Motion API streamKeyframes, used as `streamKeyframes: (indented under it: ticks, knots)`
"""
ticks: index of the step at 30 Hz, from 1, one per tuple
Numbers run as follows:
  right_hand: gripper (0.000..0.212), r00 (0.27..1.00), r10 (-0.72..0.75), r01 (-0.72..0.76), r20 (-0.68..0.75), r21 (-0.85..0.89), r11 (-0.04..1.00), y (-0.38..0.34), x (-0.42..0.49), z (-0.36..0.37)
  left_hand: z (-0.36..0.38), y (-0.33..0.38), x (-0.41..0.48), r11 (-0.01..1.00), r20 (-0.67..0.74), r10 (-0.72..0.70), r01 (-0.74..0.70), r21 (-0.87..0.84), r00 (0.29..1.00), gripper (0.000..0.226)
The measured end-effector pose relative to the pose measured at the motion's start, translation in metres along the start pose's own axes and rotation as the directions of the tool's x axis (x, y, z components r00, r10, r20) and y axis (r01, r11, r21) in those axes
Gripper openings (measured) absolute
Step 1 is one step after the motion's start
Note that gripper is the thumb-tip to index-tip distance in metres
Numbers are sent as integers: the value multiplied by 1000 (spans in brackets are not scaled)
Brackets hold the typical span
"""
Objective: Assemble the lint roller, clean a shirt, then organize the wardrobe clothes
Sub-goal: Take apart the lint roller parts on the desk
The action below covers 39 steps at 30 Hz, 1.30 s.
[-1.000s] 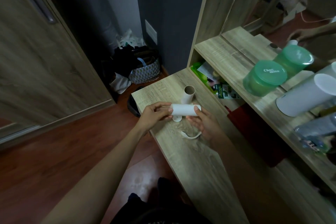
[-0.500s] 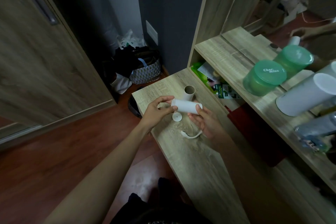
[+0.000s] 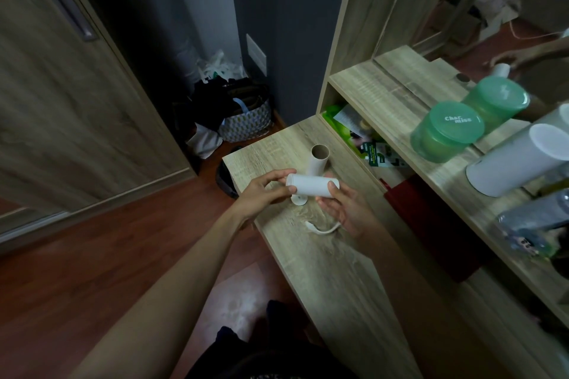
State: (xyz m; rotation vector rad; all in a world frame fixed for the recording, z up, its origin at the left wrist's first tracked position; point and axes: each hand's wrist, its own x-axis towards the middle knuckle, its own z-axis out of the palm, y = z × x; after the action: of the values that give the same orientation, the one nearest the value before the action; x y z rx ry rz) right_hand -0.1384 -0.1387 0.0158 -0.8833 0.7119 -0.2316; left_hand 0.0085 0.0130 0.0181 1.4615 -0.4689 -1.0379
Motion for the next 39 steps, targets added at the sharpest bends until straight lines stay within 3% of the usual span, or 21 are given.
streamKeyframes:
  ticks: [12,21,26,33,36,39]
  knots:
    - [24,1000,-1,-1,-31,-73,997,0,1,1,-6,-4,1,992,36,-123,123,-24,992,33]
    - [21,999,-24,22,-44,-38,999,3,2,2,-1,-6,7,999,-58,-27,25,-34,998,27]
    - [37,994,-28,26,-103,-26,999,3,6,-3,4,-3,7,996,-90,-33,25,-90,995,32]
    - [45,967,-171,111,-191,-292,950,-9,2,10,9,-18,13,955,-22,-170,159,-251,985,37]
    - [49,943,-298,181,-148,-525,832,-8,4,19,14,-28,16,881,2,-269,247,-403,963,38]
    - [48,932,-350,218,-89,-633,743,-8,4,23,15,-32,15,781,28,-310,272,-563,950,30]
